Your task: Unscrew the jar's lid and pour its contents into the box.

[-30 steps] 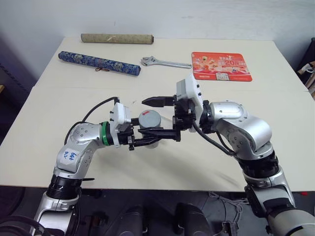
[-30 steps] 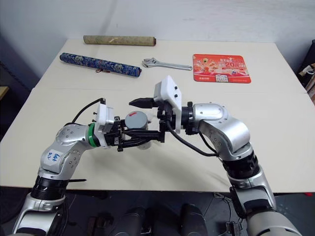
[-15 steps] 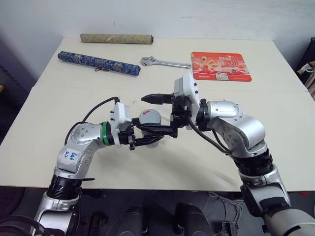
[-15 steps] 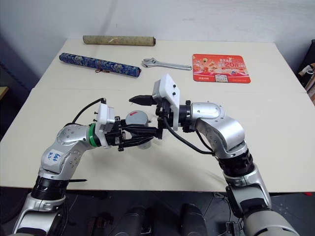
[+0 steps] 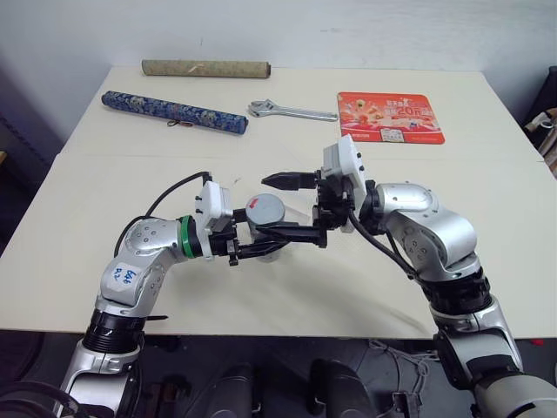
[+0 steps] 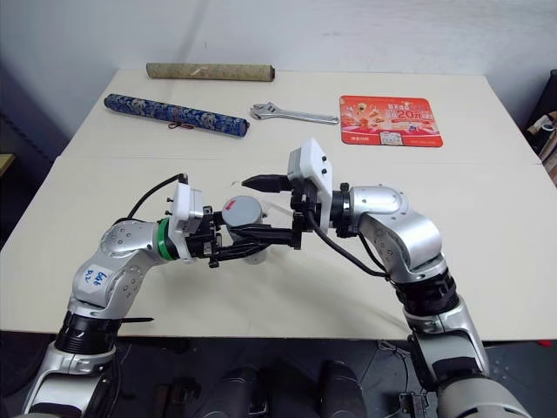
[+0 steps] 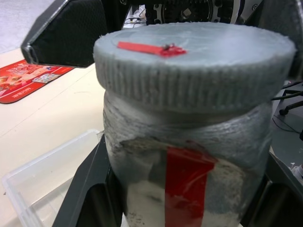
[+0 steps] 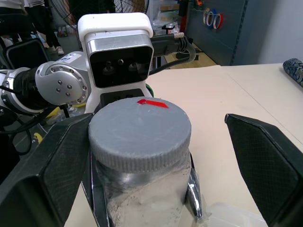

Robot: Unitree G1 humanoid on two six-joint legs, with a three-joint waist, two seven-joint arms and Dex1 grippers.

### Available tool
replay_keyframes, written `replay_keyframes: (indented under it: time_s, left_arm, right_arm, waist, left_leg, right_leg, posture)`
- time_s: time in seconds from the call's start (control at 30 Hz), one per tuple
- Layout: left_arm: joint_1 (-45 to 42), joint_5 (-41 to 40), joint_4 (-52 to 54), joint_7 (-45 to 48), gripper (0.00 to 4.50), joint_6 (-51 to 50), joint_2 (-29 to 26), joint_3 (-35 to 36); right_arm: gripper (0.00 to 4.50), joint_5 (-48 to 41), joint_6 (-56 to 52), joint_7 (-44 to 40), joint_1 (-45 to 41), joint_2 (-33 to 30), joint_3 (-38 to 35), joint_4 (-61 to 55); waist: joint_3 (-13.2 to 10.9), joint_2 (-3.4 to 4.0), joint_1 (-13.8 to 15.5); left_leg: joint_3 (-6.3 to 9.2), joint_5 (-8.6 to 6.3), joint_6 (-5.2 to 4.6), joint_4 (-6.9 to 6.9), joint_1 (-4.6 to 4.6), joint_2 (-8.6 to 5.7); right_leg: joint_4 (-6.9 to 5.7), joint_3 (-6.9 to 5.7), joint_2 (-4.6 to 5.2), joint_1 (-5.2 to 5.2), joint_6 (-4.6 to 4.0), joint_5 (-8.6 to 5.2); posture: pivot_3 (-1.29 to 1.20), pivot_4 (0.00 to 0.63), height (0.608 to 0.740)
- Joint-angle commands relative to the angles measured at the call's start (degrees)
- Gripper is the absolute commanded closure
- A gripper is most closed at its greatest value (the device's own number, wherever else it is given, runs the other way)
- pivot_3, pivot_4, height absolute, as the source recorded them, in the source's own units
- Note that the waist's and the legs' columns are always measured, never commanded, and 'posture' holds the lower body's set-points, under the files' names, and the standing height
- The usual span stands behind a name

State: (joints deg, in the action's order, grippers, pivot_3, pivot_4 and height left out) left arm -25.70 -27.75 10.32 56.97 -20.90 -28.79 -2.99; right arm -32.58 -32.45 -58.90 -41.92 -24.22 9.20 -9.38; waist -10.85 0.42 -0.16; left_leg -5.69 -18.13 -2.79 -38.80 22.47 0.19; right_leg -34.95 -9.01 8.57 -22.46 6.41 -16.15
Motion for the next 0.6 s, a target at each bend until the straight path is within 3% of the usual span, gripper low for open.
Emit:
replay_keyframes:
  time_s: [0.03,0.3,0.6]
  left_arm:
    - [-0.3,-0.8,2.1,0.5,2.16,0.7,-0.2,0.4]
    - [0.1,-1.0,2.6,0.5,2.16,0.4,-0.4,0.6]
    - [0.1,-1.2,3.0,0.5,2.16,-0.2,-0.3,0.4]
  right_arm:
    - [0.02,-1.3,0.5,-0.5,0.5,-1.0,-2.9,-0.8]
    - [0.02,-5.5,-1.2,-2.3,0.7,-0.7,-4.0,-3.8]
    - [0.02,-3.2,-3.8,0.7,-2.4,0.8,-0.4,-5.8]
  waist:
    - [0.0,0.0,0.0]
    - [0.0,0.0,0.0]
    - [0.0,0.0,0.0]
  left_leg:
    - [0.0,0.0,0.0,0.0,0.0,0.0]
    - [0.0,0.0,0.0,0.0,0.0,0.0]
    - [0.01,-0.01,0.01,0.01,0.0,0.02]
  right_leg:
    - [0.0,0.0,0.0,0.0,0.0,0.0]
    - [0.0,0.0,0.0,0.0,0.0,0.0]
    - [0.0,0.0,0.0,-0.01,0.0,0.0]
  posture:
    - [0.0,0.15,0.74]
    - [0.0,0.15,0.74]
    - [0.0,0.15,0.74]
